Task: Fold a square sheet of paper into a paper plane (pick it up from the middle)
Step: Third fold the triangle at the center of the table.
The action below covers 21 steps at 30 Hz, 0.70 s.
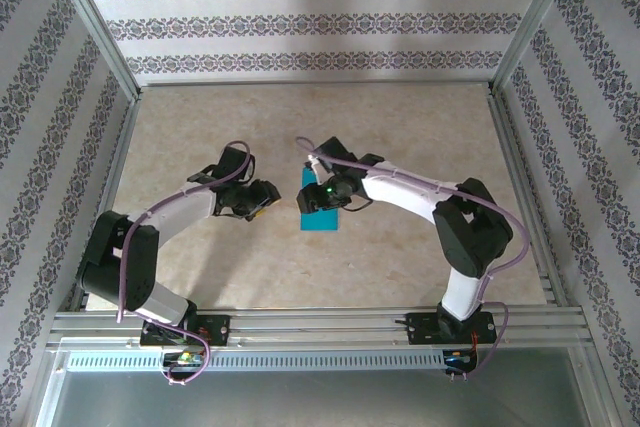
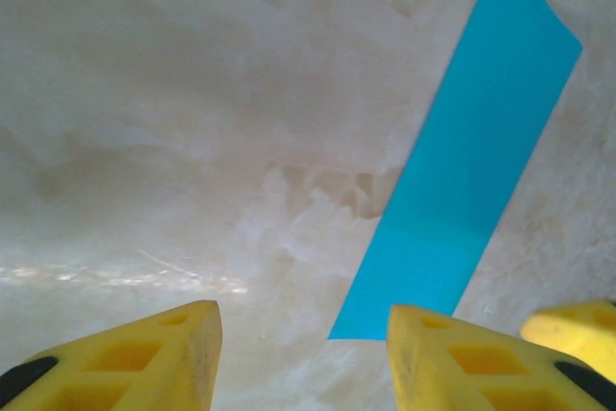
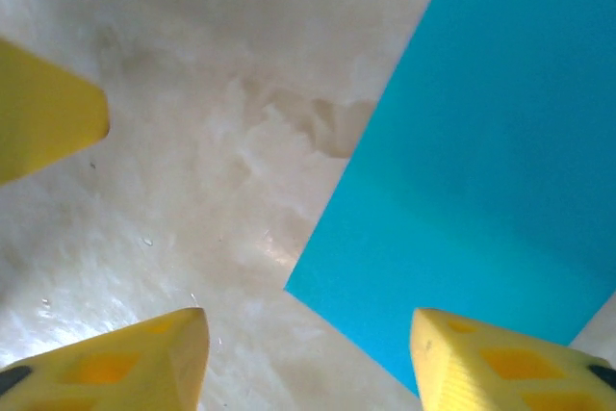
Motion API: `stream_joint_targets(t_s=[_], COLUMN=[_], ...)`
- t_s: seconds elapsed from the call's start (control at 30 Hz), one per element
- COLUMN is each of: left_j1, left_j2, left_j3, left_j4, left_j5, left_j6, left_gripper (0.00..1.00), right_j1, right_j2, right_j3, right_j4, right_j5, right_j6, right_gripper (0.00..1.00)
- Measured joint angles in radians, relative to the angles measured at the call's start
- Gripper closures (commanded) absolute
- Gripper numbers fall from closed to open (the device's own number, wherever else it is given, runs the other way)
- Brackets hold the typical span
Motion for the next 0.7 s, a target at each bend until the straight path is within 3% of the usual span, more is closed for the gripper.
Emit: stream_joint_targets(t_s=[0.27,0.7], left_j1=[0.06,0.063], left_j2=[-0.033,-0.034], left_j3=[-0.067,-0.083], left_j4=[0.004,0.026], left_j5=[0.001,0.023], left_j6=[-0.005,-0.012], left_gripper=[0.51,0.51], right_j1=[0.081,0.094], right_j2=[0.137,0.243], right_j3=[0.111,0.165], right_j4=[-0.153,-0.236], right_j5=[0.21,0.265], right_j6=[-0.126,-0.145], right_gripper=[0.32,0.29])
